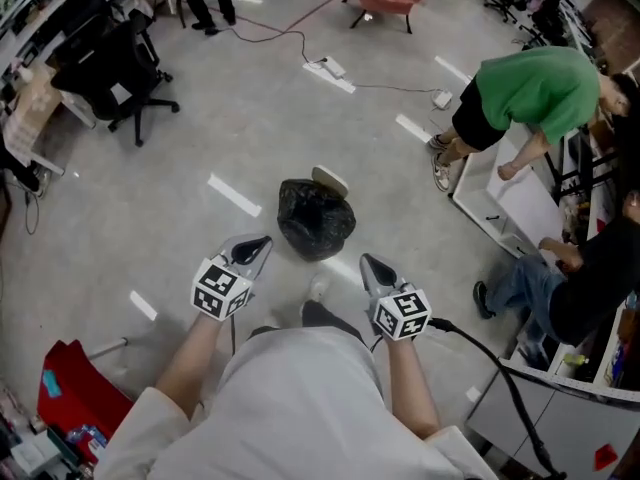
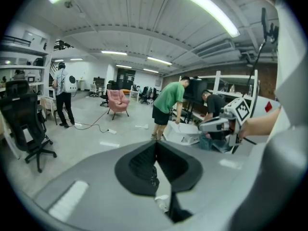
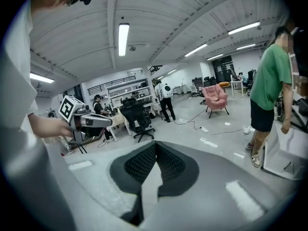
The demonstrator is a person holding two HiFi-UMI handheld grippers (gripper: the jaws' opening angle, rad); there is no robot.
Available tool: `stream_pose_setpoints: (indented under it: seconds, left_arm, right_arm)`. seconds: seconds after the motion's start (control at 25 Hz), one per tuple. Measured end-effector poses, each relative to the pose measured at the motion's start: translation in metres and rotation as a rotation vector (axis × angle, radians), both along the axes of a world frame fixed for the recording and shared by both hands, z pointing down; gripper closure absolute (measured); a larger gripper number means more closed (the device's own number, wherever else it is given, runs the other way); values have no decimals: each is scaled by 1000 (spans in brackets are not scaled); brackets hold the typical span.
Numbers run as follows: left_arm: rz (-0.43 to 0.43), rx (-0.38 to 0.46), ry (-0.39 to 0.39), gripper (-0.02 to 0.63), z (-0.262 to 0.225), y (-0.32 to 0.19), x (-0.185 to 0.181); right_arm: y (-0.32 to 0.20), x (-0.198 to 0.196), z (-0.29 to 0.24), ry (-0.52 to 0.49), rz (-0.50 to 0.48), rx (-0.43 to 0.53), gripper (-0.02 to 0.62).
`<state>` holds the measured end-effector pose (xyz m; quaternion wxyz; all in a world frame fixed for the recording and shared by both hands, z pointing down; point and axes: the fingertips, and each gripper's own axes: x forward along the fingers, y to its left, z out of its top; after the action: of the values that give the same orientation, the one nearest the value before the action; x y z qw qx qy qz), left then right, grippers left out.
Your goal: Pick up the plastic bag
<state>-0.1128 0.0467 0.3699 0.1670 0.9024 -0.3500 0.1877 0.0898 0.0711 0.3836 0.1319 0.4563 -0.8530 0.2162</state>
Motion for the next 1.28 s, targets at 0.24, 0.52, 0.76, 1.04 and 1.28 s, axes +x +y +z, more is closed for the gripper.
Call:
stream_pose_setpoints:
  seconds: [0.24, 0.52, 0.76, 1.04, 1.28]
  left_arm:
    - [-24, 18, -25, 601, 8, -39, 20]
    - [-25, -2, -69, 601, 20, -65, 37]
    - [-18, -40, -106, 601, 46, -88, 27]
    - [32, -80, -125, 601, 82, -116, 13]
    - [41, -125, -121, 601, 130, -143, 2]
  right_arm:
    - [-39, 18, 16, 43, -64, -13, 594]
    - [-68, 37, 33, 37, -106, -58, 594]
    - [-85, 48, 61, 50, -88, -115, 594]
    - [-106, 51, 86, 73, -27, -152, 594]
    - [-127, 45, 128, 110, -2, -181, 594]
